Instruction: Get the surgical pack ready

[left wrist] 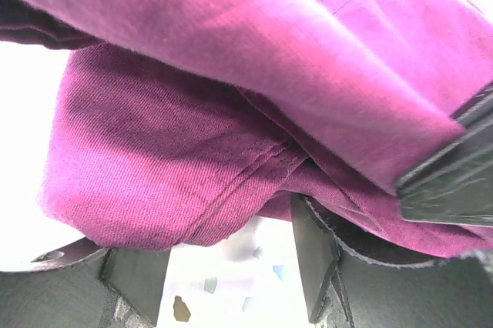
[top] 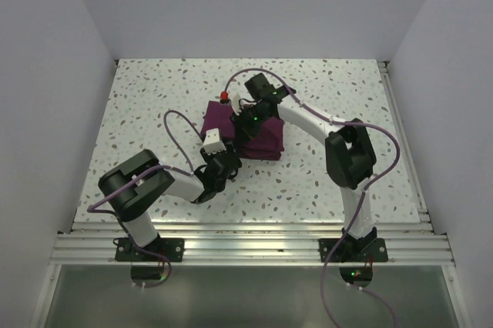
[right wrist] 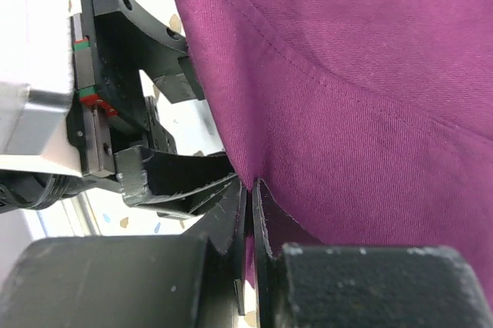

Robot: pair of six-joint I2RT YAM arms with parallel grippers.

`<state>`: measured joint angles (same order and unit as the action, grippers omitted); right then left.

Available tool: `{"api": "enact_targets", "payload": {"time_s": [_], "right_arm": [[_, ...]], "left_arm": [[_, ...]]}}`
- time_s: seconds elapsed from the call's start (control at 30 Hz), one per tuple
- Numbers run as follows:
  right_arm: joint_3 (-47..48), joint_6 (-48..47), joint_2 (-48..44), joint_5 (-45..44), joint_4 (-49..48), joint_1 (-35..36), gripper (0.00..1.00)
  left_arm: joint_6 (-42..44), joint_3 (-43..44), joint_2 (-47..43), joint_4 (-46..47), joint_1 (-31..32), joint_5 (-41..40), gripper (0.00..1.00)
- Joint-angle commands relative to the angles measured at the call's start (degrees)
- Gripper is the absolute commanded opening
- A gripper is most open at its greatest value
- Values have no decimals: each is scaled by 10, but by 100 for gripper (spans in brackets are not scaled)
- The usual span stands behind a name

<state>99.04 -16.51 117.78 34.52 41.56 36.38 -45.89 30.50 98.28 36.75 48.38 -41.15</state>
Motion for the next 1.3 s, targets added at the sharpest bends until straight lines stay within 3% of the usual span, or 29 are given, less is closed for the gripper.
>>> {"api": "enact_targets", "payload": {"time_s": [0.0, 0.6, 0.87, 0.9, 1.03, 1.07, 1.27], "right_arm": [[34, 20, 24, 96, 60, -2, 0], [48, 29, 66, 174, 100, -16, 0], [59, 30, 65, 161, 100, -18, 0], [60, 30, 63, 158, 98, -21, 7], [72, 38, 50, 149, 93, -30, 19], [74, 41, 48, 139, 90, -31, 26], [78, 74, 15, 80, 49, -44, 43]], "left_arm": [[12, 6, -10, 48, -7, -33, 64], [8, 21, 2, 39, -7, -37, 64], [8, 21, -2, 33, -7, -39, 64], [9, 21, -3, 33, -7, -39, 64], [5, 20, -10, 27, -7, -37, 64], [5, 20, -12, 24, -7, -36, 64], [-5, 11, -27, 17, -7, -35, 64]]}}
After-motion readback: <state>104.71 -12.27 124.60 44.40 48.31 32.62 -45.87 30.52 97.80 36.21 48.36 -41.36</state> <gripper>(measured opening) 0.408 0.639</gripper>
